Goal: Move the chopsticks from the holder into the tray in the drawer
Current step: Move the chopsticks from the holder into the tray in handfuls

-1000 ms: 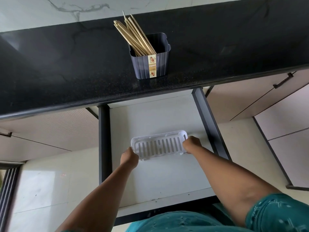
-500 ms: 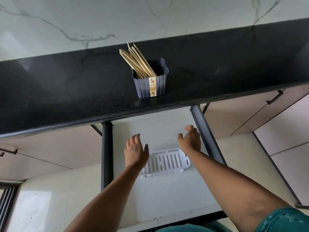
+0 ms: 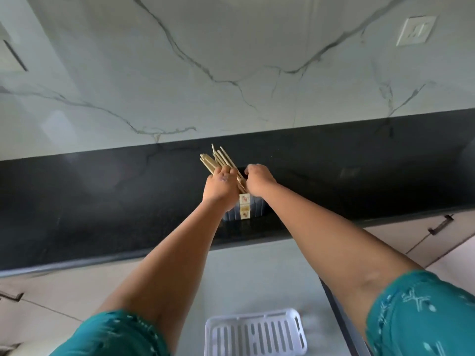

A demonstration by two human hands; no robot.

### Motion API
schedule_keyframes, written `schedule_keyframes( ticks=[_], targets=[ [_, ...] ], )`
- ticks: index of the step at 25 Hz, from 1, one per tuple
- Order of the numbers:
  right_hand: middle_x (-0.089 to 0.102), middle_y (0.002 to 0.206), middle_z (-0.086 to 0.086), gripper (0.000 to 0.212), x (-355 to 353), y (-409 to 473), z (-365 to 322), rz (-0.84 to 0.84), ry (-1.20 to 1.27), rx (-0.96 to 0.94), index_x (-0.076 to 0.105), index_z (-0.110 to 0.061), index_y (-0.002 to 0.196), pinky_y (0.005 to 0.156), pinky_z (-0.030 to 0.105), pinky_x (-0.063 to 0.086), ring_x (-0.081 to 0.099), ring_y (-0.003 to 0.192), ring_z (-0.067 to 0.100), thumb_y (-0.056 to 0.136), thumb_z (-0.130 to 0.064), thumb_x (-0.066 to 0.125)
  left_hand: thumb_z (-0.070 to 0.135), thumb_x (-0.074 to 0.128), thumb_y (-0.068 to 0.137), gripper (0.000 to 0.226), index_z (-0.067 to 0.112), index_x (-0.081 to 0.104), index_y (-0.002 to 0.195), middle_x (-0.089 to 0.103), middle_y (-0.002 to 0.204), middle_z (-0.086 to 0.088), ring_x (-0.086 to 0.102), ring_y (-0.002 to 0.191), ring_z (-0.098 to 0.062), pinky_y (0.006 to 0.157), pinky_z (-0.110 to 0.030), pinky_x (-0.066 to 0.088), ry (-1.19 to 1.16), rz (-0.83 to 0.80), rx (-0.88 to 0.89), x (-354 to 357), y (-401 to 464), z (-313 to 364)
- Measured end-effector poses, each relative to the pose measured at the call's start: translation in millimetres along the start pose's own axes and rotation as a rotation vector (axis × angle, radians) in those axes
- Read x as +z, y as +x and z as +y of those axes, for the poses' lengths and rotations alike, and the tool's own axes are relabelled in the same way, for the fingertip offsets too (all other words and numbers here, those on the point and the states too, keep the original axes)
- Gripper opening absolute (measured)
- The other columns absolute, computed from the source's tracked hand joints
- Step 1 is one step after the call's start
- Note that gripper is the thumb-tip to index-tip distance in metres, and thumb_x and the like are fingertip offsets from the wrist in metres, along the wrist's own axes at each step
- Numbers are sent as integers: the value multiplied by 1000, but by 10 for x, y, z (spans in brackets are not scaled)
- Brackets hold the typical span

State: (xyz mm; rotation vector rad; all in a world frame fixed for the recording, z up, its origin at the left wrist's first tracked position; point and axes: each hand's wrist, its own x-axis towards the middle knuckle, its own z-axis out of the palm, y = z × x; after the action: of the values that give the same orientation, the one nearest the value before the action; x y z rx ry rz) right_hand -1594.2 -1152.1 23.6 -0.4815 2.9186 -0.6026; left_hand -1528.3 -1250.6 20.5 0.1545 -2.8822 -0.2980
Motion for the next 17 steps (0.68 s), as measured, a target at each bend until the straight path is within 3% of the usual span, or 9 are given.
schedule_keyframes(
  ticks=[4, 8, 12, 17],
  targets=[
    [56, 128, 10, 43, 54, 325, -105, -317, -357, -4, 50, -6, 131, 101, 33, 41, 55, 119, 28, 99, -33, 41, 10, 46, 93, 26, 7, 56, 116, 53, 119, -12, 46, 116, -28, 97, -36, 40, -191, -112, -56, 217, 108, -149],
    [60, 126, 13, 36, 121, 486, -58, -402, -428, -82, 56, -5, 128, 98, 38, 45, 58, 117, 31, 94, -15, 51, 7, 48, 89, 24, 6, 56, 112, 54, 115, -12, 49, 110, -28, 94, -37, 44, -222, -113, -75, 248, 126, -218],
    [61, 123, 10, 36, 117, 523, -14, -322, -363, -72, 57, -7, 127, 97, 33, 49, 60, 110, 27, 91, -4, 53, 8, 48, 90, 27, 6, 57, 115, 55, 116, -11, 48, 112, -27, 96, -35, 43, -235, -82, -59, 267, 83, -184],
    [62, 116, 12, 24, 83, 408, -21, -181, -287, -75, 58, -6, 117, 71, 30, 49, 62, 92, 24, 93, -6, 55, 4, 53, 86, 33, 6, 55, 119, 53, 119, -10, 45, 116, -27, 99, -34, 42, -140, 18, -2, 150, 59, -92]
  ],
)
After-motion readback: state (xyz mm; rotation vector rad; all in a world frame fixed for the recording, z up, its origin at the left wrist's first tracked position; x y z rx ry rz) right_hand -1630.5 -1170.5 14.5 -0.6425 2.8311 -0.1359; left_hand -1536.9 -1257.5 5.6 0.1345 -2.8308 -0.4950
